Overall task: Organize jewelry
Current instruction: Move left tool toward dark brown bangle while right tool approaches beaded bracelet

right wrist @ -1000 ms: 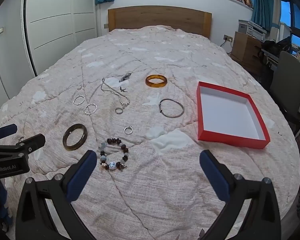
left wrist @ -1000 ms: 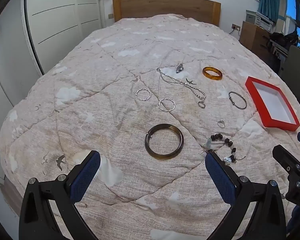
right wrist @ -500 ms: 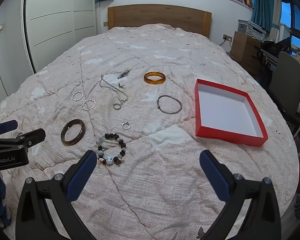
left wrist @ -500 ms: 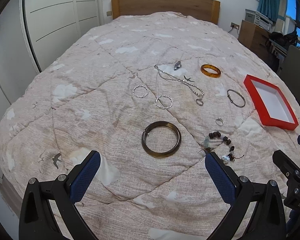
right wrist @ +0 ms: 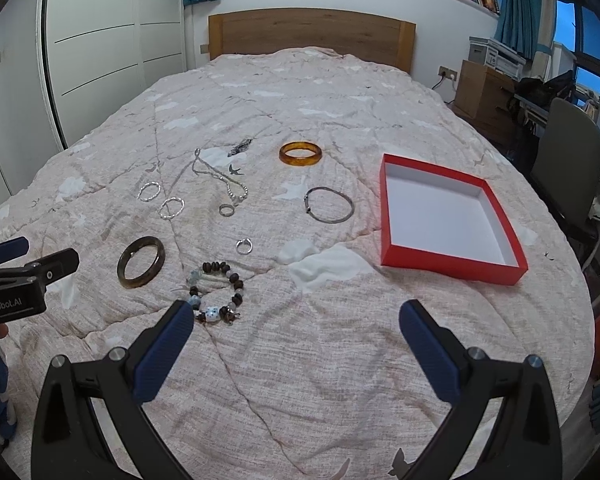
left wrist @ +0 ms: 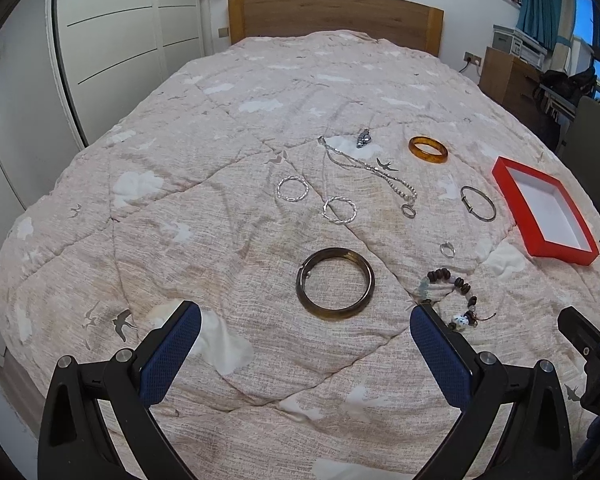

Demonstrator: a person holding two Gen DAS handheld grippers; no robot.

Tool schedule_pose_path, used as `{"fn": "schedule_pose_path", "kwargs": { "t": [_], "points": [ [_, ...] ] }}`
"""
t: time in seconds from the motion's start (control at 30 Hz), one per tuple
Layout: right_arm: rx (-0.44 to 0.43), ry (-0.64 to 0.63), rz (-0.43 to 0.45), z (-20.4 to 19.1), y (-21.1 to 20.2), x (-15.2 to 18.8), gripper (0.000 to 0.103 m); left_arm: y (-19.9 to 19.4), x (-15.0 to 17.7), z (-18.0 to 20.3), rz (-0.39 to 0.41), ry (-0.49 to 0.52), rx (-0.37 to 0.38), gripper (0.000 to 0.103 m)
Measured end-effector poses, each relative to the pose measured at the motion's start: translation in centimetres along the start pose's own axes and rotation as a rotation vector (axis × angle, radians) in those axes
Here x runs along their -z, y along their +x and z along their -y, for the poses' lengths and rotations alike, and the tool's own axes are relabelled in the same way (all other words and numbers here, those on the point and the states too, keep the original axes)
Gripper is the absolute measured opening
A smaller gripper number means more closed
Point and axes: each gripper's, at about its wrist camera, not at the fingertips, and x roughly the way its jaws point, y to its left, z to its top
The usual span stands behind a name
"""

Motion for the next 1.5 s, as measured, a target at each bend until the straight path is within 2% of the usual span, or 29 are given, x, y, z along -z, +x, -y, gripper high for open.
{"fn": "schedule_pose_path", "kwargs": {
  "t": [0.37, 0.63, 1.0, 1.33, 1.5],
  "points": [
    [-0.028, 0.015, -0.03, 0.0, 1.1, 0.1, 0.103, 0.9, 0.2, -1.0, -0.02, -0.012, -0.023, 0.101],
    [-0.049, 0.0, -0.021, -0.2, 1.8, -0.2, 0.103, 2.2, -0.1, -1.0, -0.042, -0.015, -0.058, 0.101],
    [-0.072, -0.009, -0.024, -0.5, 2.7, -0.6, 0.102, 3.2, -0.5, -0.9, -0.058, 0.001, -0.053, 0.098],
    [-0.103, -0.012, -0.038, -0.9, 3.4, -0.6, 0.1, 4.3, -0.6, -1.1, -0.071, -0.008, -0.067, 0.095],
    [-0.119, -0.018, -0.057, -1.1, 4.1, -0.7, 0.095, 4.7, -0.8, -1.4, -0.075, -0.016, -0.071, 0.095]
  ]
}}
